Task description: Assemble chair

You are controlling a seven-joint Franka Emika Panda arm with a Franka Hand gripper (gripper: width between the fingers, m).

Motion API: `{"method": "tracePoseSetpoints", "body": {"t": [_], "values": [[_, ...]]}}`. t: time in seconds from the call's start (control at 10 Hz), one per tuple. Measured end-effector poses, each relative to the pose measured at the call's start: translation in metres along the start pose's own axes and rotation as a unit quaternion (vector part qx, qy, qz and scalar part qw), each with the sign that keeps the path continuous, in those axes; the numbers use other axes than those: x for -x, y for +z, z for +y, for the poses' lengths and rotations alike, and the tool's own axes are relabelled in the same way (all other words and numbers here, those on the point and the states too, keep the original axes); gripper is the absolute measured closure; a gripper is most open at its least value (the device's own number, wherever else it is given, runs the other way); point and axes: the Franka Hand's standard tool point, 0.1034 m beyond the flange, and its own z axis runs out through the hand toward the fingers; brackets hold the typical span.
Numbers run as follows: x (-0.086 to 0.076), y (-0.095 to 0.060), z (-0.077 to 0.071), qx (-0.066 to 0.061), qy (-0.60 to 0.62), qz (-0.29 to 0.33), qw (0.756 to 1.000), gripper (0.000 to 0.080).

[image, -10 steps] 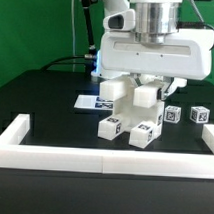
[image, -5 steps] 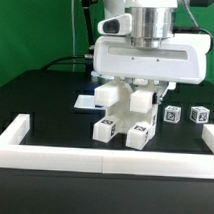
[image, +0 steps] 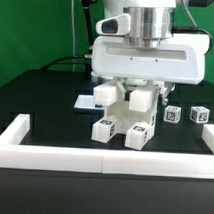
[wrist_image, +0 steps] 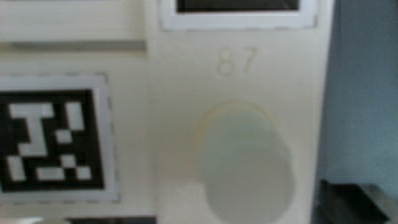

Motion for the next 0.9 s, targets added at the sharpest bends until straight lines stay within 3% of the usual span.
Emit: {"method": "tracePoseSetpoints", "body": {"t": [0.1,0.6,0.9], "values": [[0.000,0.000,0.000,0.000,0.000,0.000,1.000,0.0175],[0.000,-0.001,0.000,0.000,0.000,0.000,1.000,0.0150],[0.009,-0.032,-0.006,-0.015,0.015,-0.021,1.000,0.0150]]}}
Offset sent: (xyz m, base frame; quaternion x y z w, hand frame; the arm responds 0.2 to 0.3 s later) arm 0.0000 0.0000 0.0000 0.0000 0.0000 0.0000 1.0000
